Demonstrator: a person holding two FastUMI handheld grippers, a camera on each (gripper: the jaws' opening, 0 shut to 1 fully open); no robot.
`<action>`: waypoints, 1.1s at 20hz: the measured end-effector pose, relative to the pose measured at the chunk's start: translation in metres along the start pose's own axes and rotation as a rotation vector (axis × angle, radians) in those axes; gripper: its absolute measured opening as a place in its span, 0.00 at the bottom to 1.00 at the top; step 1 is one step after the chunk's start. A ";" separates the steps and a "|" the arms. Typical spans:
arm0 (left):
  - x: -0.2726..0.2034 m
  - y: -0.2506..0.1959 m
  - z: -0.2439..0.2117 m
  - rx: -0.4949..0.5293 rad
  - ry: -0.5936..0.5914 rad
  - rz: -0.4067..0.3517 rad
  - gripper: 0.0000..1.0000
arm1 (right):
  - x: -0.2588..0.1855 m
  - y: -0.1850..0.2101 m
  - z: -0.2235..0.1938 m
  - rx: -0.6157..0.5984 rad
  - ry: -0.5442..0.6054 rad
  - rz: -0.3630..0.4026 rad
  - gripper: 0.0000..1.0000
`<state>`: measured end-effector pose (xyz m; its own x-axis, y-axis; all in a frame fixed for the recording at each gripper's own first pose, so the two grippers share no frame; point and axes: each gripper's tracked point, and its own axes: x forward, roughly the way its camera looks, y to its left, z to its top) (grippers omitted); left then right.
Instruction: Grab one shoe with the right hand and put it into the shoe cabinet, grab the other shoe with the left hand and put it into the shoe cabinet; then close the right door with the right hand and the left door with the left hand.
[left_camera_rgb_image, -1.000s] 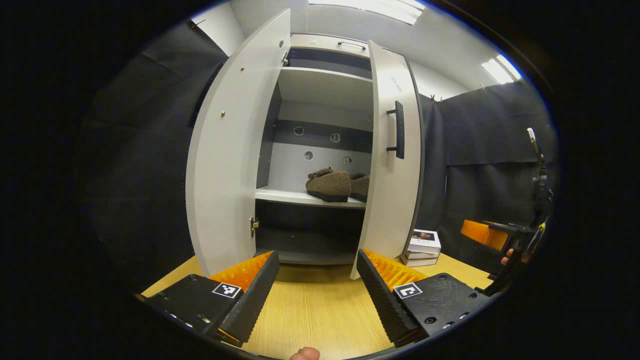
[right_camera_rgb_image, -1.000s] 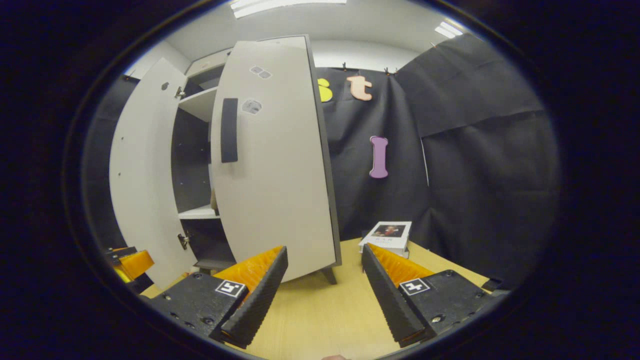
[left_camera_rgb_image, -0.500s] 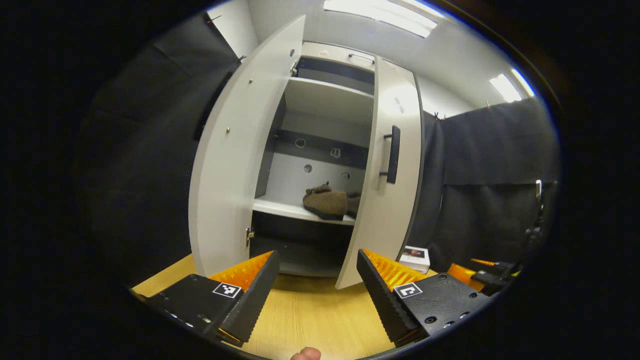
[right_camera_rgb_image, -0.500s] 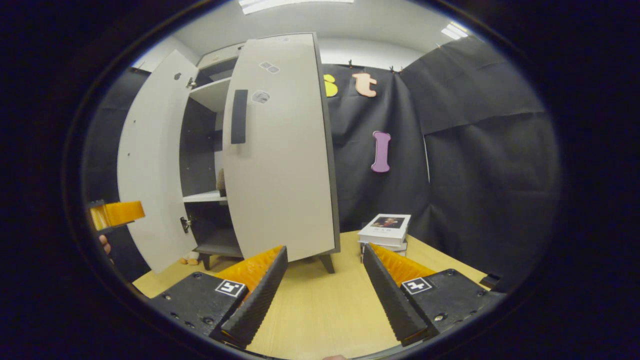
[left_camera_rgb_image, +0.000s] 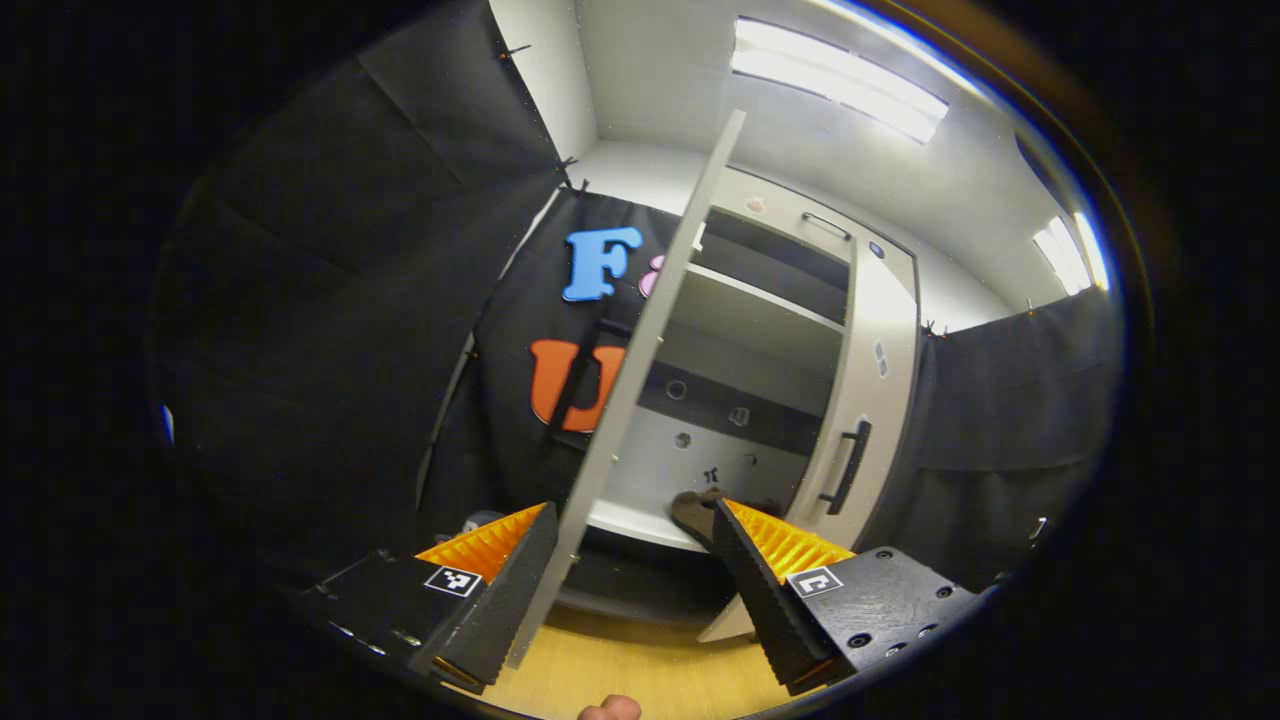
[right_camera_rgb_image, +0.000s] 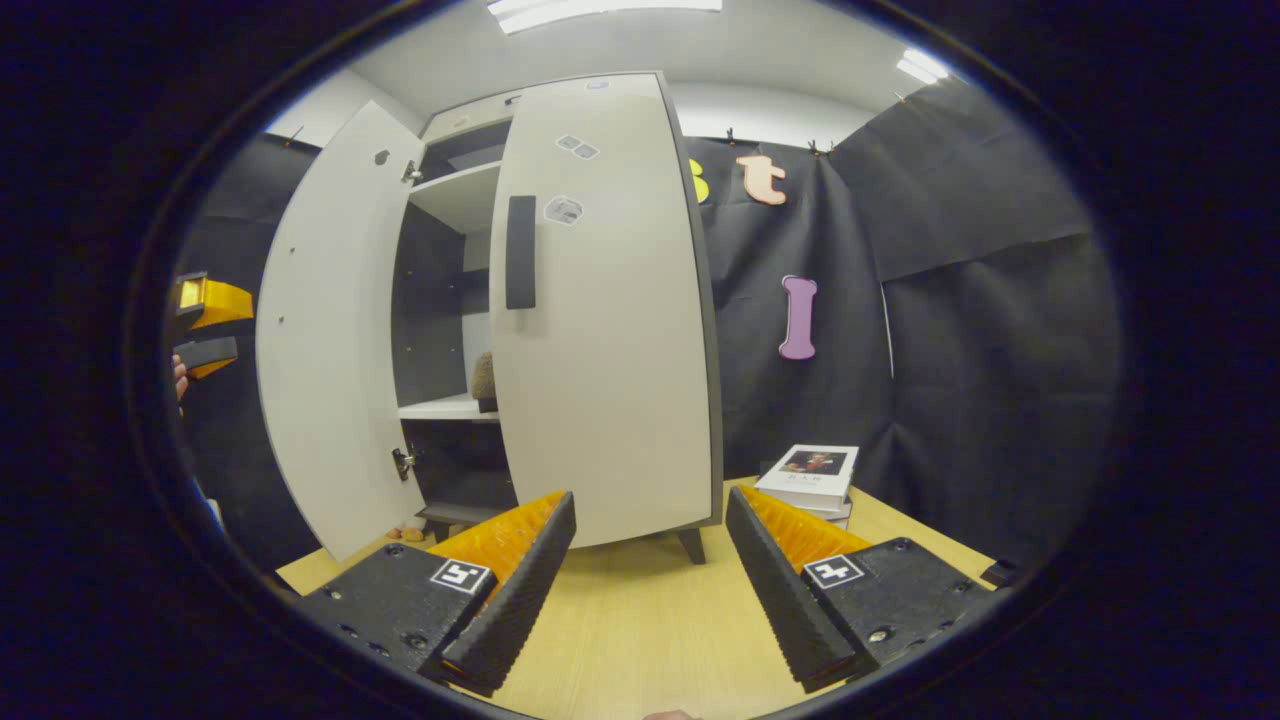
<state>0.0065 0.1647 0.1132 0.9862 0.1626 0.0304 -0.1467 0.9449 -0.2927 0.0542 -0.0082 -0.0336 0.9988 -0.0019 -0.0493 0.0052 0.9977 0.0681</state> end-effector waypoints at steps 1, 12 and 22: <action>0.004 0.020 0.002 -0.007 0.002 0.045 0.95 | 0.000 0.001 0.000 -0.004 0.002 0.003 0.94; 0.090 0.139 -0.017 -0.042 0.008 0.250 1.00 | -0.004 -0.007 0.002 -0.020 0.018 -0.024 0.94; 0.103 0.113 -0.034 -0.075 0.062 0.146 0.94 | 0.009 -0.002 0.006 -0.023 0.015 -0.015 0.99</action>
<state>0.0940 0.2781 0.0504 0.9581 0.2761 -0.0761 -0.2846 0.8883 -0.3604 0.0633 -0.0107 -0.0285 0.9978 -0.0158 -0.0649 0.0187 0.9988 0.0446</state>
